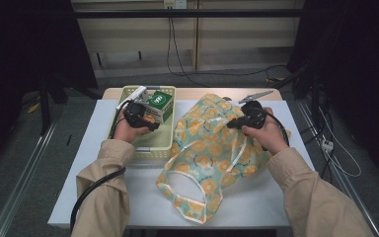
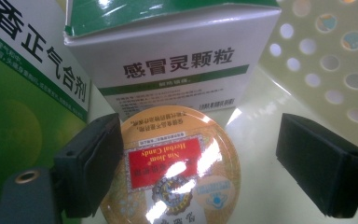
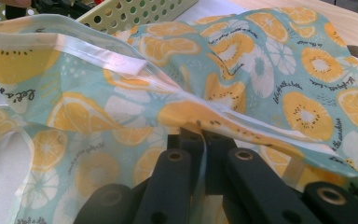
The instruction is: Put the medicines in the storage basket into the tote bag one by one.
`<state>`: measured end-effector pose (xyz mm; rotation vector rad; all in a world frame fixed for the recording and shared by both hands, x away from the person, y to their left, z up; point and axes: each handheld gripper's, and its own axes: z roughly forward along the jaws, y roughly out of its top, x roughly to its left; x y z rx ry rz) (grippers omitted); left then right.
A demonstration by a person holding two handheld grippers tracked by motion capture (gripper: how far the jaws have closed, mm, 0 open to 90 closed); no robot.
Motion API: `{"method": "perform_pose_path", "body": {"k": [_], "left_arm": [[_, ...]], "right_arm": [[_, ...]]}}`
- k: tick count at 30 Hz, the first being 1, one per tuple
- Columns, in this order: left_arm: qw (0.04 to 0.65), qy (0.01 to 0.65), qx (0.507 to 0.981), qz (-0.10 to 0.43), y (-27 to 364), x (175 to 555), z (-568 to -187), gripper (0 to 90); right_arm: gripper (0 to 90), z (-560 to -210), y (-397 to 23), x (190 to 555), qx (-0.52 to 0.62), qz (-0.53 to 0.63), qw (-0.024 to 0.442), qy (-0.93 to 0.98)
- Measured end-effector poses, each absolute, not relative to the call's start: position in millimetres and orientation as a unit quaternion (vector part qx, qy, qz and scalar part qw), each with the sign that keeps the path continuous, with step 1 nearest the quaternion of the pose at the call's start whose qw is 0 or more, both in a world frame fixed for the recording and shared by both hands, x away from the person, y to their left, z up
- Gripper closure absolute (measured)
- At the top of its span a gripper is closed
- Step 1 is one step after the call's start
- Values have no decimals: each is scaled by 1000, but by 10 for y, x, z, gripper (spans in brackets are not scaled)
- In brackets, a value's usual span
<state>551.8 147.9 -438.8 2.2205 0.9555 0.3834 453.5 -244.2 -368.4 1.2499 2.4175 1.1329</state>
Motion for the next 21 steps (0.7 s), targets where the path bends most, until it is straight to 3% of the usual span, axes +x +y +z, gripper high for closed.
{"method": "perform_pose_path", "body": {"k": [9, 13, 21], "left_arm": [[356, 359, 849, 156, 1448, 5558, -4336, 142], [333, 358, 858, 156, 1424, 5613, -4380, 168], [326, 344, 866, 158, 1400, 5611, -4420, 123]], "right_arm": [[899, -3694, -2435, 4542, 421, 383, 95, 817], [899, -3698, -2437, 4549, 421, 382, 94, 817], [899, -3717, -2457, 4565, 422, 382, 91, 817]]}}
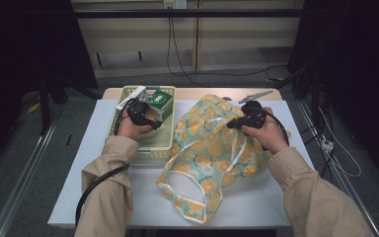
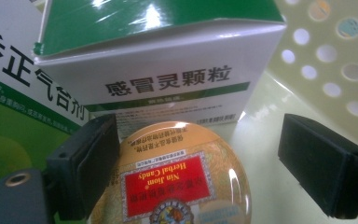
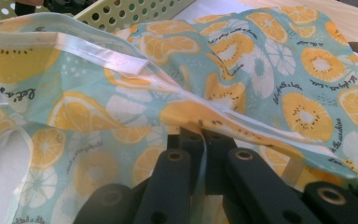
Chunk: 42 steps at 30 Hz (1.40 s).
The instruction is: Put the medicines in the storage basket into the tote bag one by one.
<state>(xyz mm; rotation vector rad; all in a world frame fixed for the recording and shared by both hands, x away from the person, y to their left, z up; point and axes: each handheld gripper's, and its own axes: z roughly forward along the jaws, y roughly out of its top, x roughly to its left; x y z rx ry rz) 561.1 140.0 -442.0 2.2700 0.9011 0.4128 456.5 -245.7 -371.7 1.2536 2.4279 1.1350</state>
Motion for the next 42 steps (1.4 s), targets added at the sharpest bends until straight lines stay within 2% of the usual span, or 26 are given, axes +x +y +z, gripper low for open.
{"method": "perform_pose_path", "body": {"k": [6, 10, 14, 15, 18, 21, 24, 28, 32, 36, 40, 42], "left_arm": [[318, 337, 872, 159, 1439, 5558, -4393, 160], [332, 347, 864, 151, 1501, 5518, -4365, 302], [331, 358, 861, 145, 1527, 5508, -4329, 356], [328, 362, 859, 150, 1534, 5509, -4317, 386], [334, 370, 855, 146, 1541, 5518, -4294, 587], [351, 383, 842, 145, 1548, 5538, -4263, 732], [366, 391, 832, 146, 1553, 5555, -4222, 807], [334, 402, 837, 162, 1552, 5585, -4217, 897], [329, 422, 834, 136, 1556, 5581, -4283, 900], [320, 413, 846, 105, 1505, 5515, -4252, 900], [314, 420, 845, 101, 1489, 5473, -4239, 900], [320, 418, 847, 73, 1481, 5456, -4257, 900]], "right_arm": [[898, -3718, -2440, 4557, 421, 381, 91, 818], [898, -3714, -2418, 4551, 416, 383, 92, 820], [898, -3711, -2394, 4544, 415, 381, 93, 821], [898, -3710, -2392, 4543, 416, 382, 94, 820], [898, -3712, -2387, 4546, 416, 383, 93, 819], [898, -3715, -2383, 4552, 418, 386, 92, 817], [898, -3724, -2381, 4559, 418, 384, 90, 818], [898, -3739, -2382, 4572, 419, 385, 88, 818], [897, -3745, -2375, 4578, 417, 384, 89, 819], [898, -3742, -2388, 4580, 418, 384, 90, 818], [898, -3742, -2383, 4572, 418, 381, 93, 819], [898, -3731, -2373, 4560, 416, 383, 93, 820]]}}
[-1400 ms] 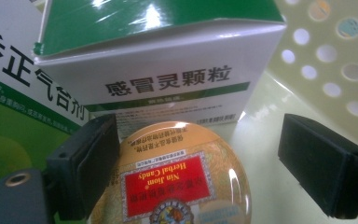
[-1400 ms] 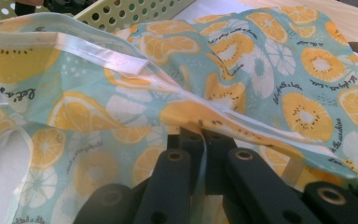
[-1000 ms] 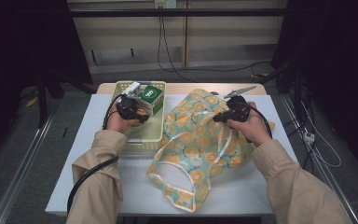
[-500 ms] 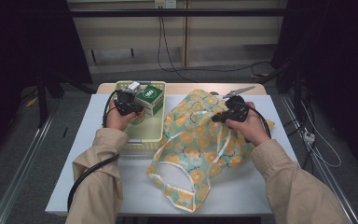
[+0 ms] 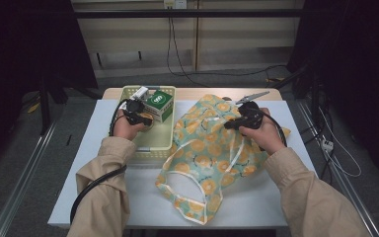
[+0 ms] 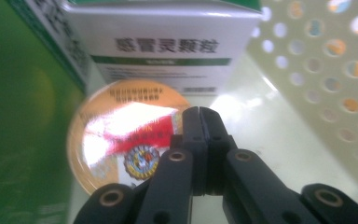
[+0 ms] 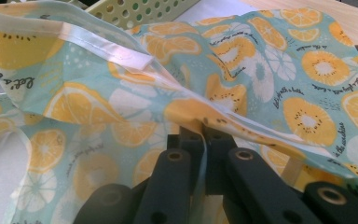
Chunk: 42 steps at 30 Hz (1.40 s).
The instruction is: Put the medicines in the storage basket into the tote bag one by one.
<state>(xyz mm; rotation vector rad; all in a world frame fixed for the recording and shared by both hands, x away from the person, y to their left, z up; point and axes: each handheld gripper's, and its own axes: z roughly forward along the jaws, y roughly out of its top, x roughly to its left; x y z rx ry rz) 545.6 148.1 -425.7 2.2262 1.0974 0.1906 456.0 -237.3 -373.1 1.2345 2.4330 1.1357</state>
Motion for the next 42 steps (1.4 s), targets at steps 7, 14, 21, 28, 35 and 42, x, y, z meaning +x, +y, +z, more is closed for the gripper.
{"method": "perform_pose_path", "body": {"k": [7, 14, 21, 28, 35, 42], "left_arm": [[308, 409, 857, 57, 1388, 5408, -4357, 900], [309, 384, 867, 69, 1430, 5353, -4231, 900], [312, 348, 879, 92, 1451, 5286, -4069, 772], [310, 367, 871, 102, 1483, 5314, -4011, 468], [304, 420, 845, 132, 1589, 5358, -4002, 201], [289, 451, 833, 142, 1638, 5446, -4171, 152]], "right_arm": [[898, -3676, -2369, 4514, 412, 384, 97, 821], [897, -3672, -2393, 4518, 414, 385, 99, 819], [897, -3681, -2335, 4523, 409, 384, 98, 822], [897, -3666, -2321, 4514, 408, 386, 99, 822], [898, -3672, -2327, 4522, 408, 387, 97, 821], [897, -3686, -2326, 4537, 409, 388, 93, 821]]}}
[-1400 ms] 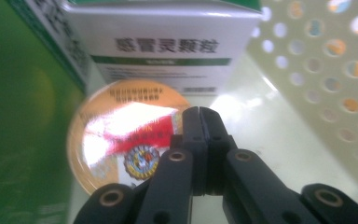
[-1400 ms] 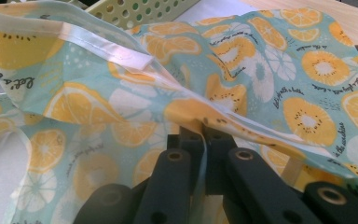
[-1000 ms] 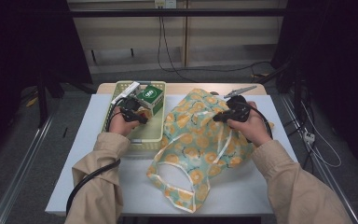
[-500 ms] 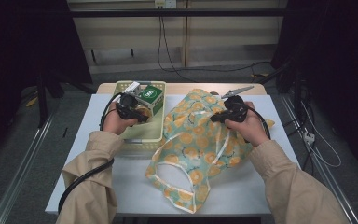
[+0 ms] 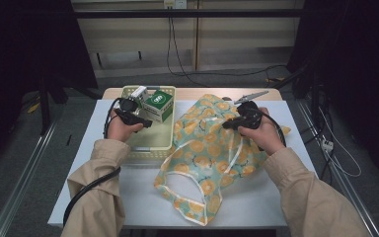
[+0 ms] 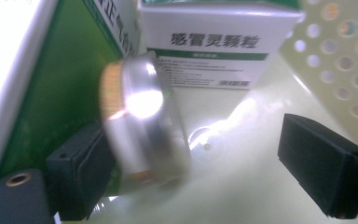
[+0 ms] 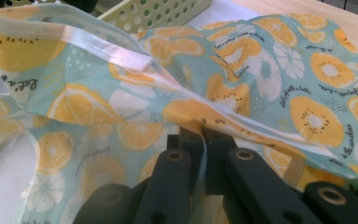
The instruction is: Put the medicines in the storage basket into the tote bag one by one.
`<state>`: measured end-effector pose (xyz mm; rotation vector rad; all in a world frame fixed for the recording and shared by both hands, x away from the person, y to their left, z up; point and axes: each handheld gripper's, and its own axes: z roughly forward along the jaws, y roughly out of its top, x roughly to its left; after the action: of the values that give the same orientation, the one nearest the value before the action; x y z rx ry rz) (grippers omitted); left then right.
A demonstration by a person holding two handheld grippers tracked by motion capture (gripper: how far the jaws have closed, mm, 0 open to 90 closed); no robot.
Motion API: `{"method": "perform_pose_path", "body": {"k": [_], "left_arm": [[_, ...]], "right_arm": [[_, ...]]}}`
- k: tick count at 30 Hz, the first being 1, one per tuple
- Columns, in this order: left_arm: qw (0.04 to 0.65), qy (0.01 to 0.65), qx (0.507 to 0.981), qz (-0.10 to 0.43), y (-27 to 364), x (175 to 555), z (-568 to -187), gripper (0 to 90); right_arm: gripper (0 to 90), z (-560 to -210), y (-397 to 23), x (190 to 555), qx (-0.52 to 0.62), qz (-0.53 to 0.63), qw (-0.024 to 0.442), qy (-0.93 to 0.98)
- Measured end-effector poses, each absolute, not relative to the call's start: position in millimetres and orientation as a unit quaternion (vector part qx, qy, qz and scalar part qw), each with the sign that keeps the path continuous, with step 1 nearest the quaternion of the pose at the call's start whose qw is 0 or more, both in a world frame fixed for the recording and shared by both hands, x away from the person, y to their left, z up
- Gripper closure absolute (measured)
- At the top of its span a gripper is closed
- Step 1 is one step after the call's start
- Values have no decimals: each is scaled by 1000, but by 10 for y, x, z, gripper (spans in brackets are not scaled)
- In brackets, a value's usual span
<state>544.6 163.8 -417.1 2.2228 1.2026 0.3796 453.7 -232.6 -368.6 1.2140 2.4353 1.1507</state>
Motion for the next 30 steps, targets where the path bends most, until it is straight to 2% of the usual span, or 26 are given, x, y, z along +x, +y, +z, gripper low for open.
{"method": "perform_pose_path", "body": {"k": [7, 9, 10, 11, 16, 30], "left_arm": [[266, 475, 824, 158, 1637, 5484, -4211, 368], [264, 481, 821, 157, 1649, 5479, -4219, 499], [268, 483, 818, 159, 1664, 5471, -4217, 631], [271, 487, 815, 157, 1668, 5467, -4215, 665], [279, 478, 818, 156, 1658, 5421, -4087, 670], [354, 435, 824, 81, 1584, 5118, -3608, 671]], "right_arm": [[897, -3695, -2319, 4552, 409, 387, 92, 821], [897, -3698, -2318, 4555, 409, 388, 92, 821], [897, -3698, -2320, 4554, 410, 388, 92, 821], [897, -3698, -2323, 4553, 410, 387, 92, 821], [897, -3697, -2342, 4554, 411, 387, 94, 820], [898, -3697, -2345, 4553, 418, 385, 97, 817]]}}
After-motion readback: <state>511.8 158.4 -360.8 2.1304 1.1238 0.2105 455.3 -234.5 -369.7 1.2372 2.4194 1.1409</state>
